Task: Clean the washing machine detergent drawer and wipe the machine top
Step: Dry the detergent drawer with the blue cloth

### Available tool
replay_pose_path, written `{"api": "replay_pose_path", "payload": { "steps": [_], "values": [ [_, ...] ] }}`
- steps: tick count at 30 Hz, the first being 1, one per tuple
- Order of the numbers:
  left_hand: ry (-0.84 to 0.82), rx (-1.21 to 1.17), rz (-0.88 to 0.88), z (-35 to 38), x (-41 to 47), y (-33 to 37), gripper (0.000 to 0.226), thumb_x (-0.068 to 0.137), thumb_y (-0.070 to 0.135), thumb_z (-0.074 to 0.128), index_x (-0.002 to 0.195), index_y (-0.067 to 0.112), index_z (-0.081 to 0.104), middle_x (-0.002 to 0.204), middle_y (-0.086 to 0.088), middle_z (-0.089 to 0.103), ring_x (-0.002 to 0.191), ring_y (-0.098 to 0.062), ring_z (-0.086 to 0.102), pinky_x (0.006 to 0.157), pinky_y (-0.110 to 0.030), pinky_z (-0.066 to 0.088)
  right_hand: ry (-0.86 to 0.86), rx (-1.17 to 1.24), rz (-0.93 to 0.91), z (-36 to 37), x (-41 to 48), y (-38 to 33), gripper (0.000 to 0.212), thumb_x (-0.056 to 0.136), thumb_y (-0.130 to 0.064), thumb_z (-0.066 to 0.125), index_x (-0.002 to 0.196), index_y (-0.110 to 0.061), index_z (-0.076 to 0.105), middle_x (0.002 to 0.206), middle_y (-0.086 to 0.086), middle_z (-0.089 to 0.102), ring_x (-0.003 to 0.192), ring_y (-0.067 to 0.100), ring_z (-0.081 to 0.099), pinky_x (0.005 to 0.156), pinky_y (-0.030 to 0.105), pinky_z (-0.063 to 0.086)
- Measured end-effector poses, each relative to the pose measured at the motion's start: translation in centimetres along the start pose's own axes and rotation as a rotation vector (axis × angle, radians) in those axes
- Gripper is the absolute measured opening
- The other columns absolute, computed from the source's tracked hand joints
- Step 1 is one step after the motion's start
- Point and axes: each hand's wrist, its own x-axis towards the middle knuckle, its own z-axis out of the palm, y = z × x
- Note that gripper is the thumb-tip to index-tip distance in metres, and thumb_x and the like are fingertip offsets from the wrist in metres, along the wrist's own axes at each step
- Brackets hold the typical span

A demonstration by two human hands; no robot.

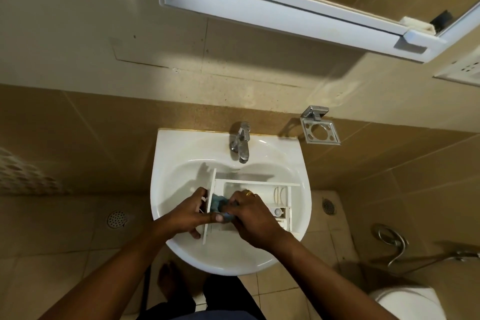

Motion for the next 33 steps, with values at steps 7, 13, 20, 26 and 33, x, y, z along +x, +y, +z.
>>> {"api": "replay_pose_path", "payload": {
  "steps": [7,13,20,26,33],
  "values": [
    [0.058,0.032,-0.012,0.7,0.6,0.0,0.074,0.075,0.045,0.089,0.130,0.026,0.041,0.117,-0.005,0.064,0.102,-0.024,0.069,0.067,-0.055,0.064,0.169,0.416,0.610,-2.5,-4.2,4.6,0.017,0.085,-0.022,0.064,0.087,-0.035,0.075,0.094,-0.012,0.073,0.093,0.015,0.069,0.080,0.028,0.054],
    [0.133,0.187,0.122,1.5,0.4,-0.5,0.068,0.074,0.041,0.091,0.120,0.026,0.043,0.100,-0.002,0.068,0.083,-0.017,0.071,0.058,-0.035,0.062,0.602,1.261,1.349,-2.5,-1.3,3.1,0.019,0.085,-0.023,0.072,0.095,-0.008,0.078,0.095,0.017,0.078,0.087,0.035,0.074,0.071,0.042,0.062],
    [0.285,0.332,0.314,2.4,-0.6,-1.6,0.075,0.069,0.043,0.089,0.127,0.026,0.044,0.117,0.012,0.066,0.106,-0.010,0.065,0.090,-0.034,0.058,0.730,1.644,1.308,-1.8,-0.3,1.6,0.028,0.089,-0.032,0.076,0.106,-0.011,0.069,0.100,0.010,0.076,0.090,0.029,0.072,0.073,0.039,0.062],
    [0.305,0.385,0.404,1.4,-0.6,-2.6,0.085,0.071,0.046,0.085,0.143,0.027,0.046,0.139,0.007,0.054,0.125,-0.012,0.052,0.104,-0.030,0.045,0.700,1.805,1.001,-1.7,-1.9,1.2,0.022,0.096,-0.012,0.066,0.118,-0.009,0.066,0.110,0.014,0.072,0.092,0.025,0.071,0.064,0.032,0.059],
    [0.239,-0.151,0.178,0.1,-0.4,-2.0,0.055,0.061,0.015,0.055,0.107,0.037,0.077,0.110,-0.010,0.075,0.094,-0.029,0.066,0.080,-0.037,0.049,0.605,1.837,0.846,-0.3,-2.7,1.7,0.047,0.095,-0.008,0.065,0.141,-0.005,0.056,0.136,0.020,0.065,0.123,0.035,0.064,0.099,0.051,0.056]
  ]
}}
